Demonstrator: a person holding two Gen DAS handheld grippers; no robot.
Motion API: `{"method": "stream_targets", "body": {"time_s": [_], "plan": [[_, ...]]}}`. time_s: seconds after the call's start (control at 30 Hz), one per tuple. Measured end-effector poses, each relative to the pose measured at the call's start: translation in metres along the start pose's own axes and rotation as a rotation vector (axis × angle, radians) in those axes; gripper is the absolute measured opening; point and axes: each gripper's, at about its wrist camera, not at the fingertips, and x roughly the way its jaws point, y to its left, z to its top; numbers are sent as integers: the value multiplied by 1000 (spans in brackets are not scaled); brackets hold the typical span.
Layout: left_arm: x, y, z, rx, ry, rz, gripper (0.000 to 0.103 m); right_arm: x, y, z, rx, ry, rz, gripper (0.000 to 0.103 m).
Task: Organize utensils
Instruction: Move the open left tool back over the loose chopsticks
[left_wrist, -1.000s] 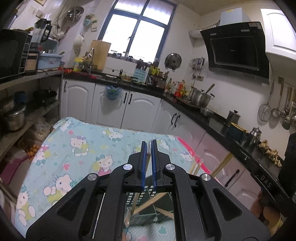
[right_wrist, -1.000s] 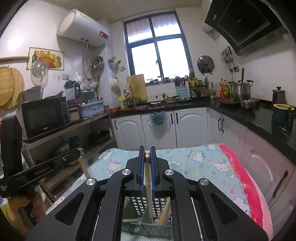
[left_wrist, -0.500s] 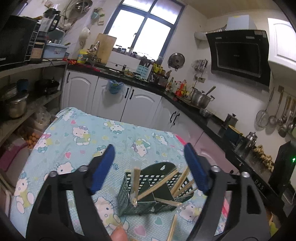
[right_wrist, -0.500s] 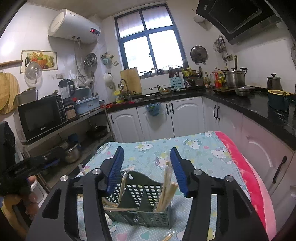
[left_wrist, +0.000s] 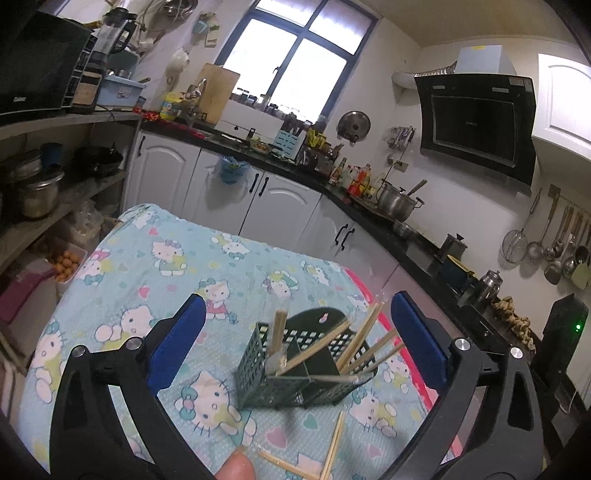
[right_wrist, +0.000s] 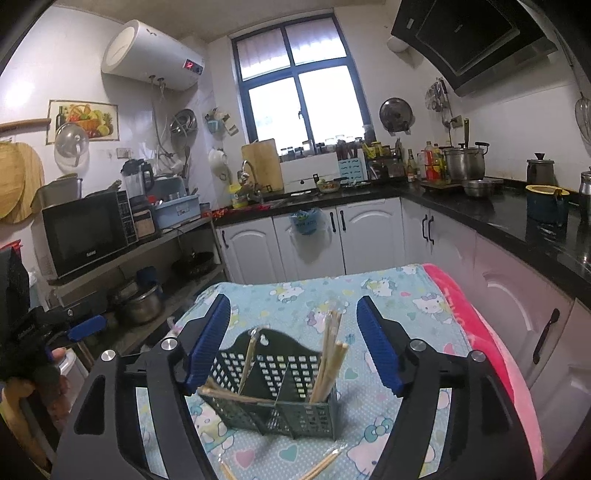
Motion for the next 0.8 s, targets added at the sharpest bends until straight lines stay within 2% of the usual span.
{"method": "stream_targets", "body": {"time_s": [0.17, 0.8], "plan": [[-6, 4, -11, -3, 20, 6, 92, -6, 3, -10, -13, 28, 0, 69], [2, 16, -64, 22, 181, 47, 92, -2, 11, -56, -52, 185, 14, 72]]}}
